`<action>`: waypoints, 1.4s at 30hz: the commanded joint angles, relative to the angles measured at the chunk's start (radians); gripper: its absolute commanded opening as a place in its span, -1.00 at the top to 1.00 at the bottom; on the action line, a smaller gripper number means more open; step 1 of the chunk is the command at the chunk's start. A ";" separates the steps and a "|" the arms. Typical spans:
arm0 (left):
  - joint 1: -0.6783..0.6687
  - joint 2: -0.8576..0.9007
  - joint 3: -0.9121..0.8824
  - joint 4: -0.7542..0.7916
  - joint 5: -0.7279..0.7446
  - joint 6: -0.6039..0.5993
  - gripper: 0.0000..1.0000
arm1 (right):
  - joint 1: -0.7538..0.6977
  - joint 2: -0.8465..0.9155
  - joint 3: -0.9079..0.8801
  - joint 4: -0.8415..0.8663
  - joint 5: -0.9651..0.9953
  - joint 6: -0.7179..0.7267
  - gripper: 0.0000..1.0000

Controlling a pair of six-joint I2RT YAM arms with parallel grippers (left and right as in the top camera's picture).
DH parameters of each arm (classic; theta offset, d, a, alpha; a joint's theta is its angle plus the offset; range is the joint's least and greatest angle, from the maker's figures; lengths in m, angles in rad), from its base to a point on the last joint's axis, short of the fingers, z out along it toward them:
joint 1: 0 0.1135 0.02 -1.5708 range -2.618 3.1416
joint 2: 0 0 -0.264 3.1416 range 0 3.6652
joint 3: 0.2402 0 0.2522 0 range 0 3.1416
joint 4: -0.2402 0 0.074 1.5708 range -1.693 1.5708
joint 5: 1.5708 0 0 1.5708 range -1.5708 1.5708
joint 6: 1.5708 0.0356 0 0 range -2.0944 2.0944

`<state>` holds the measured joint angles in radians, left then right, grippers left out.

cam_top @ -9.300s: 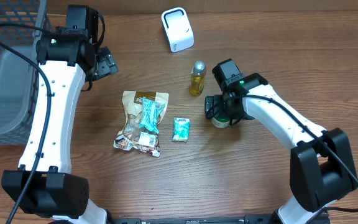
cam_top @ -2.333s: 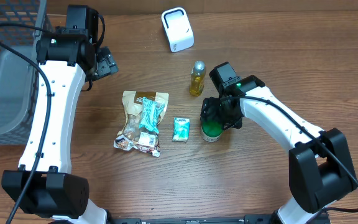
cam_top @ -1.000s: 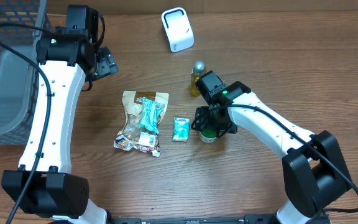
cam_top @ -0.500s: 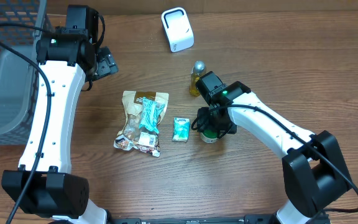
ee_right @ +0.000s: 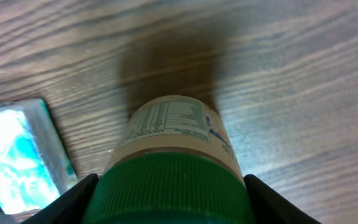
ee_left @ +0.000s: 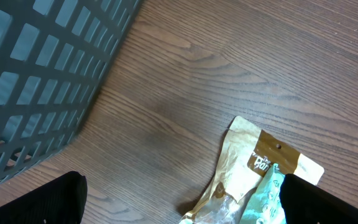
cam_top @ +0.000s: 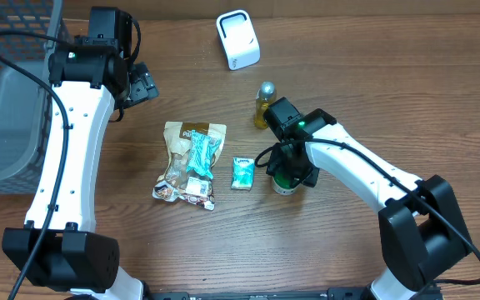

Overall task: Scan the item barcode
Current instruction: 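Lift the green-lidded jar off the table with the right gripper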

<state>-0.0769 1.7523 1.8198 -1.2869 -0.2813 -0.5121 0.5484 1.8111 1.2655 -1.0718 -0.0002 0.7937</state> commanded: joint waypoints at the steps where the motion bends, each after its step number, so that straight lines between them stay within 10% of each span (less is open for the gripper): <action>1: -0.002 -0.014 0.019 0.001 -0.014 0.019 -0.99 | 0.014 0.005 -0.010 -0.027 -0.012 0.073 -0.18; 14: -0.002 -0.014 0.019 0.001 -0.014 0.019 -1.00 | 0.041 0.005 -0.010 -0.037 -0.008 0.002 -0.82; 42: -0.002 -0.014 0.019 0.001 -0.014 0.019 -1.00 | 0.040 0.005 -0.069 0.045 -0.008 -0.040 -0.52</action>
<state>-0.0769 1.7523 1.8198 -1.2869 -0.2813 -0.5121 0.5850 1.8114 1.2015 -1.0317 -0.0113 0.7597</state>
